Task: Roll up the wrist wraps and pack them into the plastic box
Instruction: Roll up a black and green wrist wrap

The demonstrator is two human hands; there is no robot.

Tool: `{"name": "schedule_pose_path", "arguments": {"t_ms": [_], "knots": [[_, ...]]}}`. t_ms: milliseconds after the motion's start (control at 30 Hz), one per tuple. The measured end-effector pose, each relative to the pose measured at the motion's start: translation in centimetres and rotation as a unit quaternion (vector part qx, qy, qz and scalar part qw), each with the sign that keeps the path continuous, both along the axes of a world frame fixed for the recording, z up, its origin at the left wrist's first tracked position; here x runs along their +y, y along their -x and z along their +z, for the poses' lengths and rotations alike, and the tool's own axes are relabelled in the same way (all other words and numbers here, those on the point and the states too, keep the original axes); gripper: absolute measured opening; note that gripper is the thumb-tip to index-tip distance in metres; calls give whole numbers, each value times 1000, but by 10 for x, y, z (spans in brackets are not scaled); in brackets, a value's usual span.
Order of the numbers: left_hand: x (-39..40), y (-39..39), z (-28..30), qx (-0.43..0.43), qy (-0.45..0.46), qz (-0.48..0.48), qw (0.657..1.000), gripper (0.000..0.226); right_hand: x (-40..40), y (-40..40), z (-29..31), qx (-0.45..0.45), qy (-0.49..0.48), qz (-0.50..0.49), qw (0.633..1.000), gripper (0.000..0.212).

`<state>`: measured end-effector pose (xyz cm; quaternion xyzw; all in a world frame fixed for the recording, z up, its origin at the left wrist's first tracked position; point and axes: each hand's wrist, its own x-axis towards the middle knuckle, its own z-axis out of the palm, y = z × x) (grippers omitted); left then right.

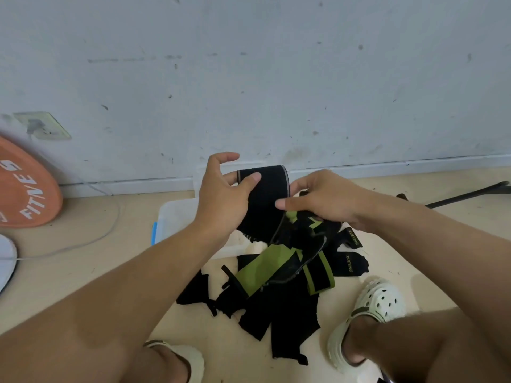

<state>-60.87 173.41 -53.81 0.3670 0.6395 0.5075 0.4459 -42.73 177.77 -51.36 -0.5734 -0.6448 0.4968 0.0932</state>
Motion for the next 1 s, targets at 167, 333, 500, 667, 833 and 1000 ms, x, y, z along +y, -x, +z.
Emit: {"name": "schedule_pose_path", "arguments": {"t_ms": [167, 333, 500, 667, 833, 1000], "knots": [[0, 2, -5, 28, 38, -84, 995, 50, 1, 7, -3, 54, -61, -78, 994, 21], [-3, -2, -5, 8, 29, -94, 995, 67, 6, 4, 1, 84, -47, -102, 990, 19], [4, 5, -3, -8, 42, -17, 999, 66, -1, 3, 1, 24, -12, -30, 999, 31], [-2, -3, 1, -66, 88, -103, 989, 77, -4, 5, 1, 121, -15, -100, 988, 19], [1, -3, -6, -30, 68, -51, 996, 75, 1, 3, -1, 139, 13, -108, 984, 20], [14, 12, -11, -44, 56, 53, 996, 66, -2, -5, 5, 137, 23, -29, 990, 35]]}}
